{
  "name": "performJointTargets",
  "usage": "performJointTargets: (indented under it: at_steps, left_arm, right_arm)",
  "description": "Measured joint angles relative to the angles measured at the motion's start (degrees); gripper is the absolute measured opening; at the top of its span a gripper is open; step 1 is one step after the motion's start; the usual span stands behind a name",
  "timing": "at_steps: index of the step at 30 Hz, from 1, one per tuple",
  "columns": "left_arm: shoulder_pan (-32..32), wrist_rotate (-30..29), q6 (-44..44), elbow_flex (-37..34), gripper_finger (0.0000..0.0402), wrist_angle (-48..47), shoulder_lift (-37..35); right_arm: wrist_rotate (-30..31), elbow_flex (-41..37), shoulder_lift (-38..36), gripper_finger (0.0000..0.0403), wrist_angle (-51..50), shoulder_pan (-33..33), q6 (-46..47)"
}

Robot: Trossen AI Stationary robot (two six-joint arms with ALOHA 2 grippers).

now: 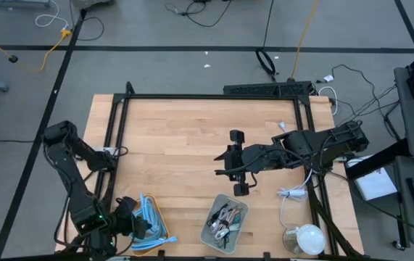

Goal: Sort cables
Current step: Put the blue HDMI cable into the yellow bin

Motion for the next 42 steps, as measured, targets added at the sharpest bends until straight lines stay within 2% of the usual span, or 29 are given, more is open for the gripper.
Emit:
performJointTargets:
  at_steps: [3,6,11,15,19,29,34,37,42]
  left_arm:
    - [-0.55,-2.56,0.02,0.0,0.0042,1.5,0.0]
    - [-1.21,-2.64,0.02,0.0,0.0042,3.06,0.0]
    - [-2.31,1.87,-2.49,0.0,0.0042,3.71,0.0]
    - [-2.4,6.5,-3.42,0.0,0.0077,3.94,0.0]
    - [-2.65,7.58,-3.52,0.0,0.0095,4.17,-0.01]
    - [-5.42,14.73,-4.54,0.0,0.0046,4.89,-0.02]
    - [-5.01,18.9,-4.55,0.02,0.0045,4.81,-0.09]
    - [-4.32,17.67,-3.89,0.07,0.0052,4.51,-0.09]
    - [-3.96,10.17,-1.81,0.04,0.0039,3.01,-0.09]
  right_arm:
    - [0.0,0.0,0.0,0.0141,0.0,0.0,-0.04]
    - [0.0,0.0,0.0,0.0141,0.0,0.0,-0.1]
    - [0.0,0.0,0.0,0.0141,0.0,0.0,-0.63]
    - [0.02,0.0,0.0,0.0141,0.01,0.0,-0.98]
    - [0.0,0.0,0.0,0.0141,0.01,0.0,-1.09]
    - [-0.13,0.0,0.0,0.0141,0.02,0.0,-1.18]
    - [-0.15,0.0,0.0,0.0141,0.06,0.0,-1.34]
    - [-0.15,0.0,0.0,0.0141,0.48,0.0,-2.06]
    - [-0.17,0.0,0.0,0.0141,1.01,0.0,-2.31]
